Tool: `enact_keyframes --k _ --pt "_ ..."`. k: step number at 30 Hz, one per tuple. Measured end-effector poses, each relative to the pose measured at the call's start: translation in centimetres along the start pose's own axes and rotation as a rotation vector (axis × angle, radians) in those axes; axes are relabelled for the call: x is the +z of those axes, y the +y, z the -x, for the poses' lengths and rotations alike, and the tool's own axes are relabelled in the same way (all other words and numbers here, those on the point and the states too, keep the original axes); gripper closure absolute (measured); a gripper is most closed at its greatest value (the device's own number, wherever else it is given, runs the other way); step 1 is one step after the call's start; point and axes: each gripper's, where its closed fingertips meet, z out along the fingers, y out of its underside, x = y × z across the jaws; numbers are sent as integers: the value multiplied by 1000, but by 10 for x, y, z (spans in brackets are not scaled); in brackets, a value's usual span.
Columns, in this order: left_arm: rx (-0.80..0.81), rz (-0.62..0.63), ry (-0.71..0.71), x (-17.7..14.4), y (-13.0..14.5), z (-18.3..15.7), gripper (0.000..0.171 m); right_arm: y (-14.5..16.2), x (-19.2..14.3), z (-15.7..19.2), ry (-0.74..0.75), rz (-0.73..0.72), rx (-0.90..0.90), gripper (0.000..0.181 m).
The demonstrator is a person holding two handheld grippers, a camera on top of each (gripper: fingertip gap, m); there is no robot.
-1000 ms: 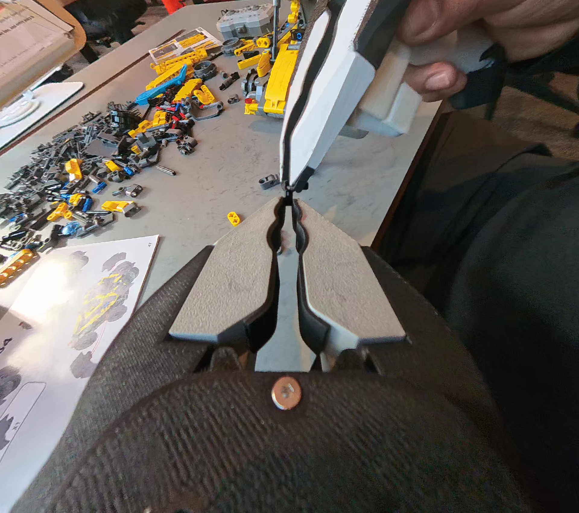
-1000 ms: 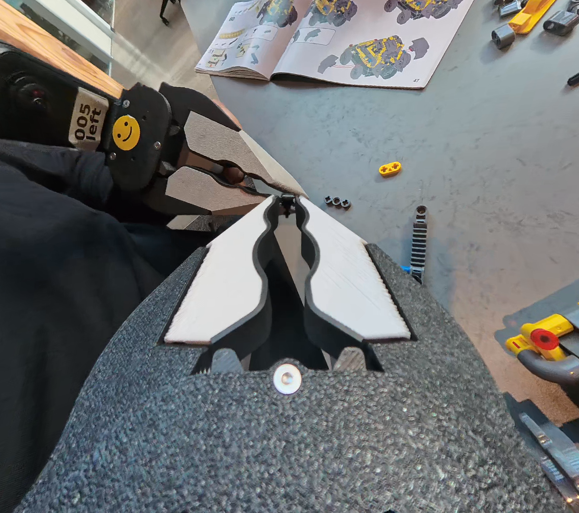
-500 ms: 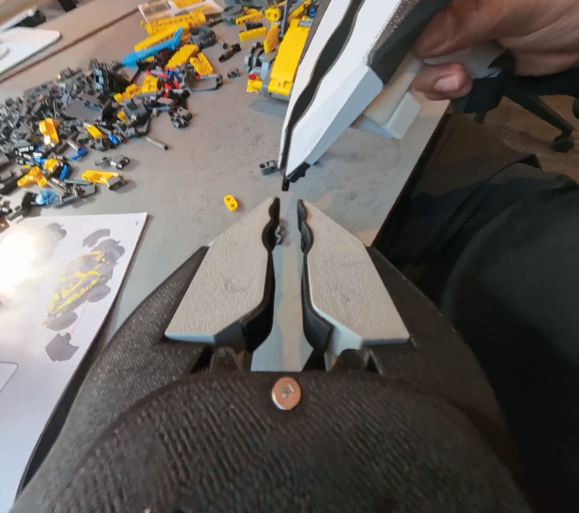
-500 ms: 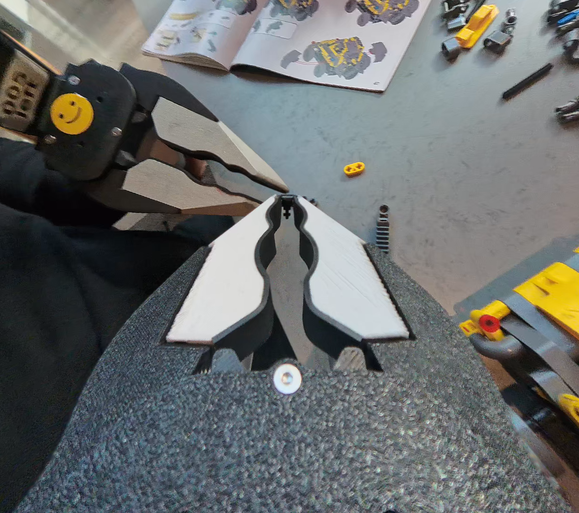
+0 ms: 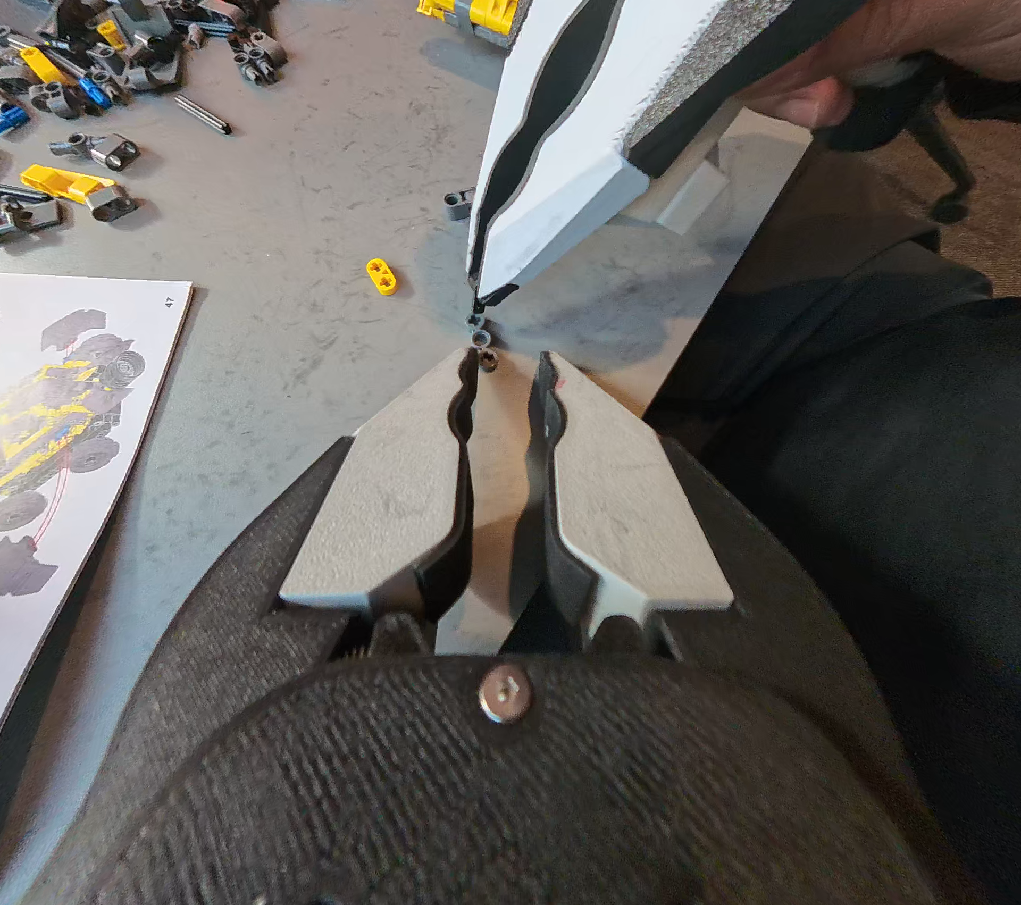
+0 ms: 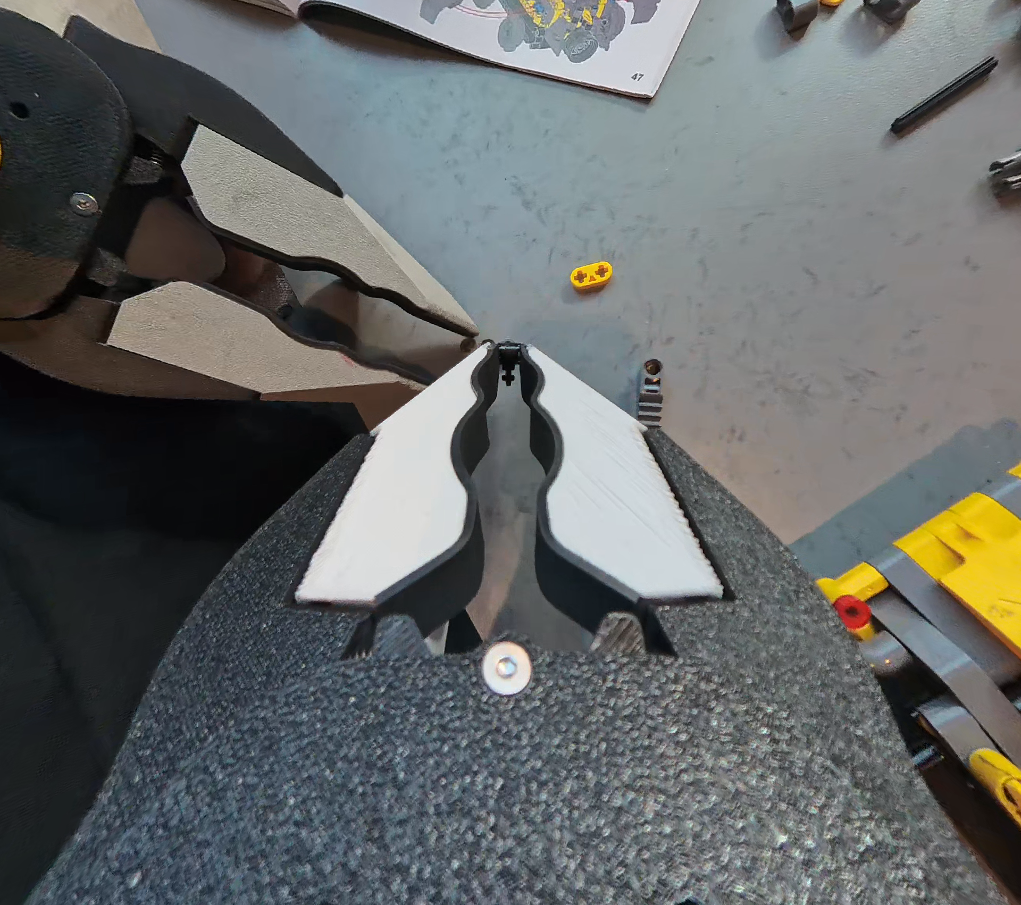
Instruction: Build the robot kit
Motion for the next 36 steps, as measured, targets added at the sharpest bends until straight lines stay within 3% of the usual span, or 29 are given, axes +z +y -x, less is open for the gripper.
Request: enact_keyframes --k 6,11,15,22,30,36 --pt "11 -18 115 1 -4 -25 151 2 -5 1 2 17 -36 174" --pt "27 -35 50 -5 -8 -7 153 -1 -18 -3 -1 -18 -20 174" --pt "38 21 45 -1 -2 7 142 0 -21 4 -42 -32 -102 174" --pt "266 99 110 2 -1 9 146 -2 -32 -2 -19 -38 -193 174" --pt "336 136 183 8 -4 21 141 9 -41 -3 -12 -71 -150 174" --pt "370 152 256 15 -7 7 147 12 -47 -4 -9 -89 -144 174"
